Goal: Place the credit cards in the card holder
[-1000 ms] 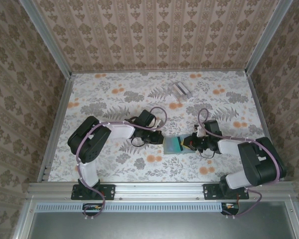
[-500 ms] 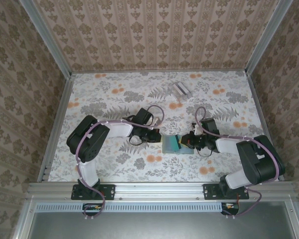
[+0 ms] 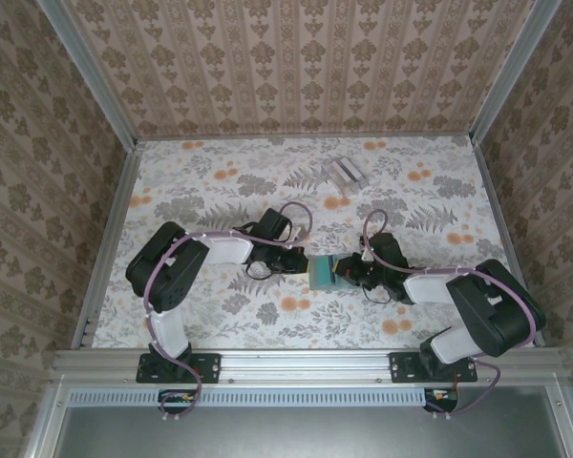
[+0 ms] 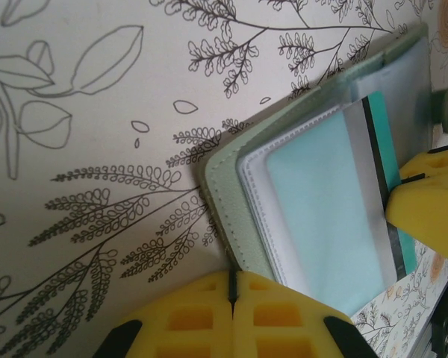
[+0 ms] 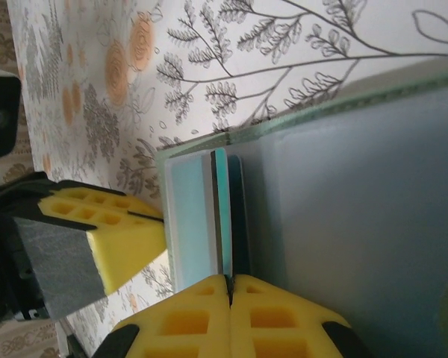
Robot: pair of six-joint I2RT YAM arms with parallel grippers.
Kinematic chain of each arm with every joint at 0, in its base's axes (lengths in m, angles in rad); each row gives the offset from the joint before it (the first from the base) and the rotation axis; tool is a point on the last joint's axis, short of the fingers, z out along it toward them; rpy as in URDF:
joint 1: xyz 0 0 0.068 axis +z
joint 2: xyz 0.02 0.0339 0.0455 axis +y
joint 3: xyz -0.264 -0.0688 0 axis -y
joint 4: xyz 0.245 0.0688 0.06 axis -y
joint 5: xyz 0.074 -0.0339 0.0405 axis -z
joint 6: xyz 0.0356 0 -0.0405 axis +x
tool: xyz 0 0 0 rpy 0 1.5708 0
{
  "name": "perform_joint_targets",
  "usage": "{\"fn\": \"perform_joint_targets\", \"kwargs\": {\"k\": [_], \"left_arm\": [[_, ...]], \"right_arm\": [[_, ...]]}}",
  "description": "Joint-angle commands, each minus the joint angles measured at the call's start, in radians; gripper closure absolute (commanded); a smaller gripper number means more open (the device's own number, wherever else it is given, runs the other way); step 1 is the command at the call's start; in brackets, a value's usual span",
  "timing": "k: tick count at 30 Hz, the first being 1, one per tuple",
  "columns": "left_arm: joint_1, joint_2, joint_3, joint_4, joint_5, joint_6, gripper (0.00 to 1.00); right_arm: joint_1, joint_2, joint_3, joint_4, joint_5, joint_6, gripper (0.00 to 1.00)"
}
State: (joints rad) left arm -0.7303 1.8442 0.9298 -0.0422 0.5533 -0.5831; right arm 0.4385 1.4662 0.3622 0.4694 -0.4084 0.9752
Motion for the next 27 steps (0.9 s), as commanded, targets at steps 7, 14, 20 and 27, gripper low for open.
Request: {"fn": "perform_joint_targets", "kwargs": {"k": [7, 14, 20, 27], "left_arm": [[0.045, -0.044, -0.071, -0.072, -0.059, -0.04, 1.0], [0.072, -0.069, -0.092, -0.059, -0.036, -0.037, 1.0], [0.068, -0.048, -0.081, -0.045, 0.029, -0.015, 1.0], [0.022, -0.002, -0.039, 0.001, 0.062, -0.037, 1.0]], "right_arm": [[0.077, 0.109, 0.019, 0.106, 0.102, 0.09, 0.85], [0.068, 0.039, 0.028, -0.098, 0.068, -0.039, 0.69], [0.066, -0.041, 0.079, -0.312, 0.134, -0.186, 0.62], [0.075, -0.039, 0.083, -0.307, 0.16, -0.227, 0.62]]}}
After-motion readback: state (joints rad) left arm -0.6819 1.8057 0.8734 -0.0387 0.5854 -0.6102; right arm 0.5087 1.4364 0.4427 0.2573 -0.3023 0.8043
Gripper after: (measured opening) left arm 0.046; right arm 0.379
